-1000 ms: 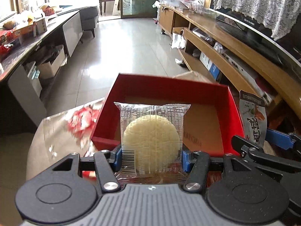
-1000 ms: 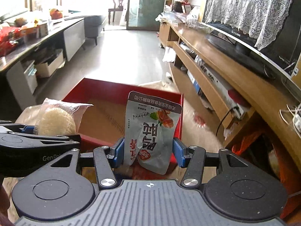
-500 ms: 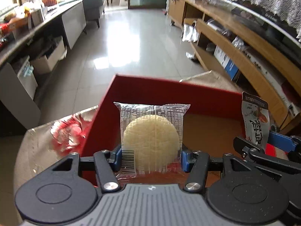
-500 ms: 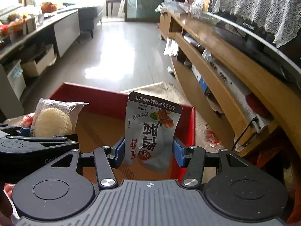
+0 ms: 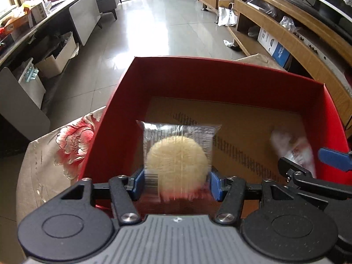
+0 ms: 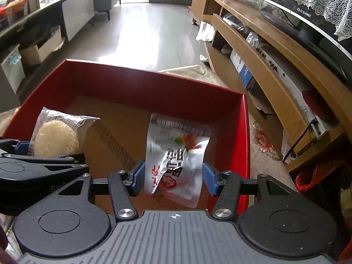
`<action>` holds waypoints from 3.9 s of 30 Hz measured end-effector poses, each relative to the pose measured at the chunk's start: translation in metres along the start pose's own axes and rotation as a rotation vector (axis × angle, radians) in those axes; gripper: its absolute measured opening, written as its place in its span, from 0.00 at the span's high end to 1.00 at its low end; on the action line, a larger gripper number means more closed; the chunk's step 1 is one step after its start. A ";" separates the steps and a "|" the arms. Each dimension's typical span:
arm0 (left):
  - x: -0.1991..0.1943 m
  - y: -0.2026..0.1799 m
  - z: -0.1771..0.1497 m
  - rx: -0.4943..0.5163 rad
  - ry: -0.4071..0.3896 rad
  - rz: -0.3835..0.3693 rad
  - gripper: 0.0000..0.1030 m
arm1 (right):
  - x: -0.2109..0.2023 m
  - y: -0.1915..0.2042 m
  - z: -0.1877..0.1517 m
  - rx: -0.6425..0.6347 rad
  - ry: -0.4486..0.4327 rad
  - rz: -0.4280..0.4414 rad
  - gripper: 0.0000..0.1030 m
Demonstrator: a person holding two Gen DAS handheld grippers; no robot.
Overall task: Organize snacks
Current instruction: 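Open both tools to drop the cake and jerky pouch into the box, then move both tools back to the snack pile beside the box, then grasp the red Trolli bag with the right tool while the left grasps the egg-waffle bag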
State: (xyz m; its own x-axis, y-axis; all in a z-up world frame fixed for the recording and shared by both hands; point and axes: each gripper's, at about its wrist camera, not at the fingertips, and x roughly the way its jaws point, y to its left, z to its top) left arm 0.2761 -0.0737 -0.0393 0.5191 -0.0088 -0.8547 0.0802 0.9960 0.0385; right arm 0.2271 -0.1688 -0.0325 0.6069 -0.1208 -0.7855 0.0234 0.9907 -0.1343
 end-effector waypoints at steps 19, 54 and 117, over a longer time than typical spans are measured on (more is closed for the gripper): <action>-0.028 0.012 -0.001 -0.016 -0.042 -0.013 0.35 | -0.018 -0.010 -0.001 0.018 -0.020 -0.015 0.19; -0.088 0.032 -0.061 -0.060 -0.026 -0.156 0.28 | -0.058 -0.037 -0.068 0.114 0.066 0.038 0.16; -0.093 -0.013 -0.102 0.167 0.048 -0.136 0.24 | -0.039 -0.083 -0.108 0.112 0.216 0.104 0.41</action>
State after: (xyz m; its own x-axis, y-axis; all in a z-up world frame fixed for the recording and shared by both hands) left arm 0.1398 -0.0768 -0.0135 0.4527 -0.1342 -0.8815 0.2892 0.9573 0.0028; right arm 0.1160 -0.2529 -0.0560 0.4276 -0.0163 -0.9038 0.0644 0.9978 0.0125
